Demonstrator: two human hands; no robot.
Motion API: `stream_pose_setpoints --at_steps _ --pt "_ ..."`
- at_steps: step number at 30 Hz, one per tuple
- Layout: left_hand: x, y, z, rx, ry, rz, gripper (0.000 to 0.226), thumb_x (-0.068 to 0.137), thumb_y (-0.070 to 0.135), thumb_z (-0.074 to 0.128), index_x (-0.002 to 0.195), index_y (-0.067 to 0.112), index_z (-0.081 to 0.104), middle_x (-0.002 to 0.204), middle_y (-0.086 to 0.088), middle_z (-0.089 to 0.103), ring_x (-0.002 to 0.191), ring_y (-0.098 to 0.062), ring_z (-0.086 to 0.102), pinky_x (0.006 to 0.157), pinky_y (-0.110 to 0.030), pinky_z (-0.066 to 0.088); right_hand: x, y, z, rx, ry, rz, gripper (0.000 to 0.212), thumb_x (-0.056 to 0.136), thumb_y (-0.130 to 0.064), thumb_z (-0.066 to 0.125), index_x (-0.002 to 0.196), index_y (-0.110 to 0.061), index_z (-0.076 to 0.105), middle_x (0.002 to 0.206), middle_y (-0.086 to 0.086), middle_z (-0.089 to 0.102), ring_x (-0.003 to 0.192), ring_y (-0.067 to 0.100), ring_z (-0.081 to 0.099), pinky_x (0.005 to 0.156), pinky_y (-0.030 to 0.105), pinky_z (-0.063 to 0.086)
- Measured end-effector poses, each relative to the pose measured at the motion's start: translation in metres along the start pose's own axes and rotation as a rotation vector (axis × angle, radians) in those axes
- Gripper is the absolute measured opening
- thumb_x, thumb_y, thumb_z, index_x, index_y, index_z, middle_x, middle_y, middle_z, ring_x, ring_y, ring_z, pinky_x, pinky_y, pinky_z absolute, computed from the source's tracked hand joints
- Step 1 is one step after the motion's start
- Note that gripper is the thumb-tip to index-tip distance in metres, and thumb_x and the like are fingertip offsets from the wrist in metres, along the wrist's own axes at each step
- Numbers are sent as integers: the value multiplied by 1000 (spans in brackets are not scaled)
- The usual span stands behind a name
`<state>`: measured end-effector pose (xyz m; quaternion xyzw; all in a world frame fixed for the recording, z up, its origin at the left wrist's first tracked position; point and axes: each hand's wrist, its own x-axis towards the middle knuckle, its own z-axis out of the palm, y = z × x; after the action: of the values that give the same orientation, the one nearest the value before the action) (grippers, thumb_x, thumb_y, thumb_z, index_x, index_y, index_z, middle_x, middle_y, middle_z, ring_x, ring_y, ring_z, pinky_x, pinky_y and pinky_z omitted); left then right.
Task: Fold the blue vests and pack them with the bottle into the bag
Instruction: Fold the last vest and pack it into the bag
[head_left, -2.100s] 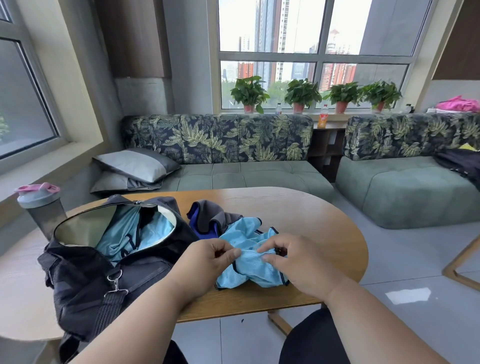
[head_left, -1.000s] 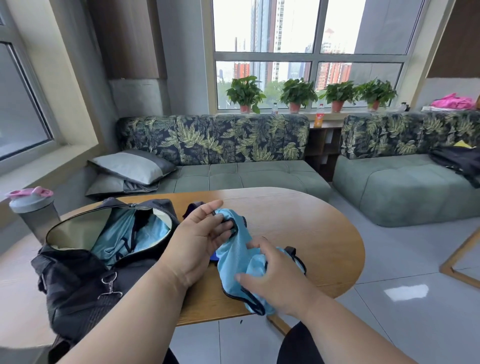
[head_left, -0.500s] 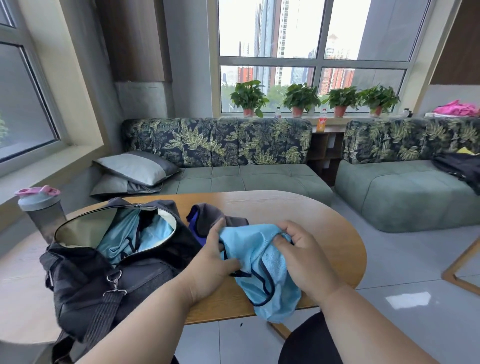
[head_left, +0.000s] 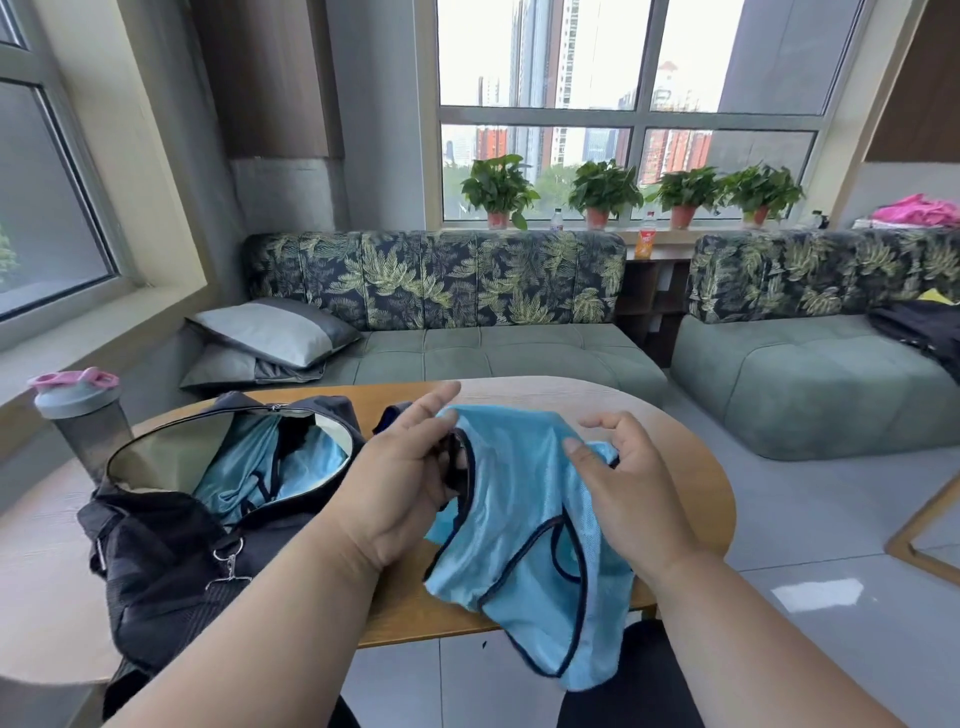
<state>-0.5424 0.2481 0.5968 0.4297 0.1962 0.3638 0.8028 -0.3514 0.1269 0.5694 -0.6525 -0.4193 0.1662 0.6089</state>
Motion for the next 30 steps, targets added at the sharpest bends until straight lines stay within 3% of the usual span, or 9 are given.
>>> stream_pose_setpoints --at_steps 6,8,10,13,16,20,25,28,30 --pt "-3 15 14 -219 16 16 36 107 13 52 141 17 62 85 -4 67 74 -14 66 94 -30 56 -29 -4 13 -136 -204 -134 14 92 -29 77 83 -31 66 65 -4 58 59 8 49 61 27 42" --pt "-3 16 15 -251 26 25 36 106 13 51 141 18 61 81 -3 63 70 -13 64 97 -29 55 -39 -7 17 -155 -293 -160 10 86 -37 77 93 -38 69 73 -10 64 61 13 54 62 31 47" --pt "-4 18 19 -266 19 31 36 107 14 50 141 19 59 80 -3 63 71 -14 65 101 -32 54 -46 -10 19 -218 -357 -176 35 79 -42 77 111 -49 63 82 -5 65 68 17 59 70 32 50" --pt "-7 21 24 -257 6 45 36 108 13 47 140 21 57 81 -3 66 72 -15 70 79 -29 61 -56 -9 27 -396 -421 -294 69 76 -45 78 133 -57 41 82 -9 60 74 10 58 75 21 48" --pt "-7 20 25 -266 13 51 34 108 11 45 138 20 58 83 -4 68 76 -16 72 85 -31 61 -62 -5 39 -507 -386 -395 81 77 -51 77 141 -58 27 97 -14 66 81 3 58 84 16 46" --pt "-10 21 28 -285 35 50 32 108 9 45 136 17 59 82 -5 69 75 -16 72 79 -30 63 -61 6 54 -491 -95 -468 59 74 -41 81 125 -46 52 86 -41 55 76 -19 48 75 -2 32" --pt "-10 22 24 -293 74 60 28 109 9 44 132 17 59 82 -6 69 76 -17 71 101 -36 53 -52 16 58 -345 4 -481 17 85 -33 69 102 -31 72 90 -19 71 81 -2 64 74 16 49" --pt "-5 17 14 -195 126 23 30 108 14 53 137 17 56 90 -9 73 78 -21 73 87 -41 61 -46 9 56 -119 -78 -212 12 91 -30 65 93 -28 77 78 -8 72 68 8 62 64 33 52" --pt "-5 12 2 201 219 -39 42 105 22 61 146 20 52 105 -8 75 85 -21 72 83 -38 59 -40 0 53 20 -68 -95 12 95 -26 67 89 -25 78 77 5 72 64 15 58 61 34 49"
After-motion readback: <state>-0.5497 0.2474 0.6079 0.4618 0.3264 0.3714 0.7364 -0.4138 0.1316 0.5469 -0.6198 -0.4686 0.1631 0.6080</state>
